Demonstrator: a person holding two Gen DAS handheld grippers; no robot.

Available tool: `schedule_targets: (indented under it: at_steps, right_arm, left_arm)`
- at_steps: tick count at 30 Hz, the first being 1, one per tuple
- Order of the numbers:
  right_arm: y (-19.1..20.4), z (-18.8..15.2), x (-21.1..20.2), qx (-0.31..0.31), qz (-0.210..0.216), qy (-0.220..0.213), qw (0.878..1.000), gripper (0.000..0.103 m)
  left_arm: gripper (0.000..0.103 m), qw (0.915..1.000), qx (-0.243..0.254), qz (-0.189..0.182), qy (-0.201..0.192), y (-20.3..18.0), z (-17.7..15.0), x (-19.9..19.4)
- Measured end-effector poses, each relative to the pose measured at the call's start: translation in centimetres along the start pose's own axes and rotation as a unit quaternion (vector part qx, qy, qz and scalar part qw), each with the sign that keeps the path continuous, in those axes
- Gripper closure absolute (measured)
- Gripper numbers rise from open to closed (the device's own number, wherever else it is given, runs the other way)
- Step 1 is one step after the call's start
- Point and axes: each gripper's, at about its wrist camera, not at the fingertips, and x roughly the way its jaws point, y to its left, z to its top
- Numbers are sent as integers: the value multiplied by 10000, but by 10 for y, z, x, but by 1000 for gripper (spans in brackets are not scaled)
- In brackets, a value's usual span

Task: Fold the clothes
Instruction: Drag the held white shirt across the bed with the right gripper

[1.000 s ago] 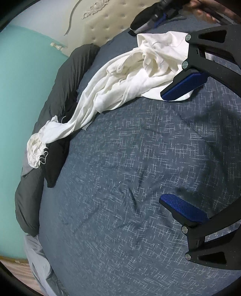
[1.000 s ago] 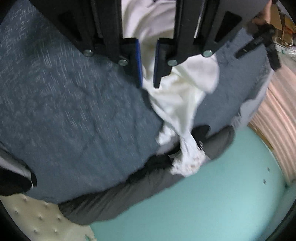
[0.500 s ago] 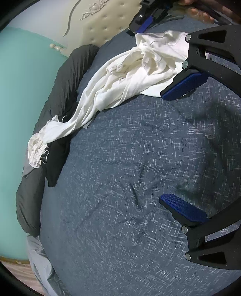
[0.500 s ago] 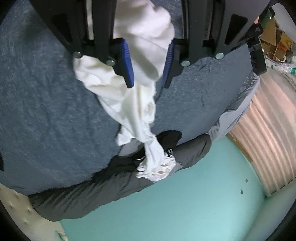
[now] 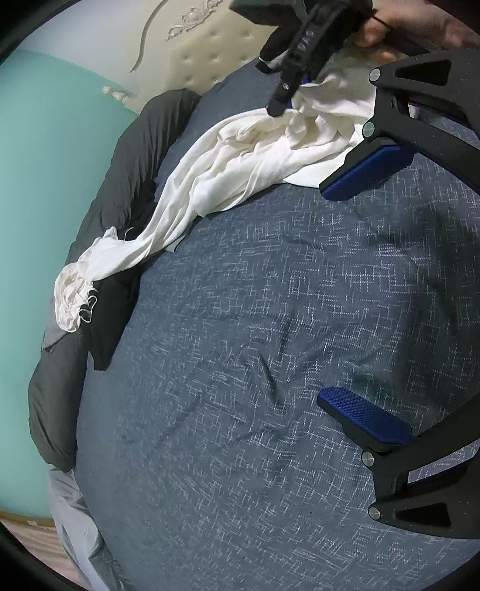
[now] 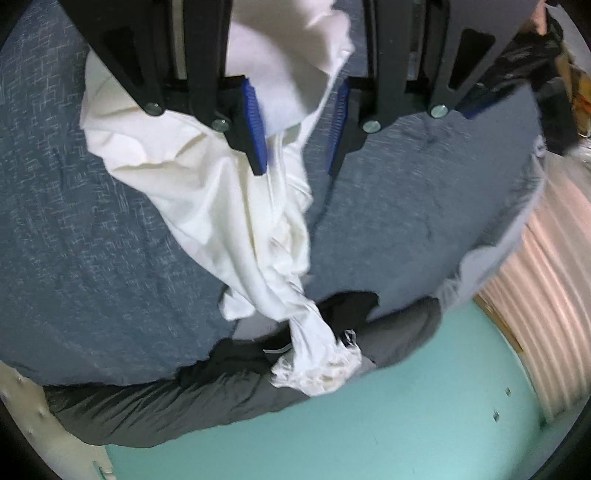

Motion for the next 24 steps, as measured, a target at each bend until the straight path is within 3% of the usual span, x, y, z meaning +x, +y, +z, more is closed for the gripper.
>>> schedule_targets:
  at_steps: [4, 6, 11, 19, 24]
  right_arm:
    - [-7, -8, 11, 31, -18, 142, 9999, 71]
    - [-7, -10, 12, -24, -106, 141, 9998, 85]
    - [-19, -9, 4, 93, -226, -39, 9997, 95]
    - [-44, 5, -54, 377, -486, -917, 9939, 96]
    - [-63, 0, -60, 485, -478, -828, 9942, 96]
  left_arm:
    - [0, 10000, -32, -39, -1, 2, 3, 0]
    - [0, 10000, -59, -65, -7, 3, 4, 0]
    - [0, 10000, -41, -85, 27, 1, 4, 2]
    - [0, 10000, 22, -78, 38, -9, 2, 7]
    - [0, 9998, 113, -173, 48, -20, 2, 11]
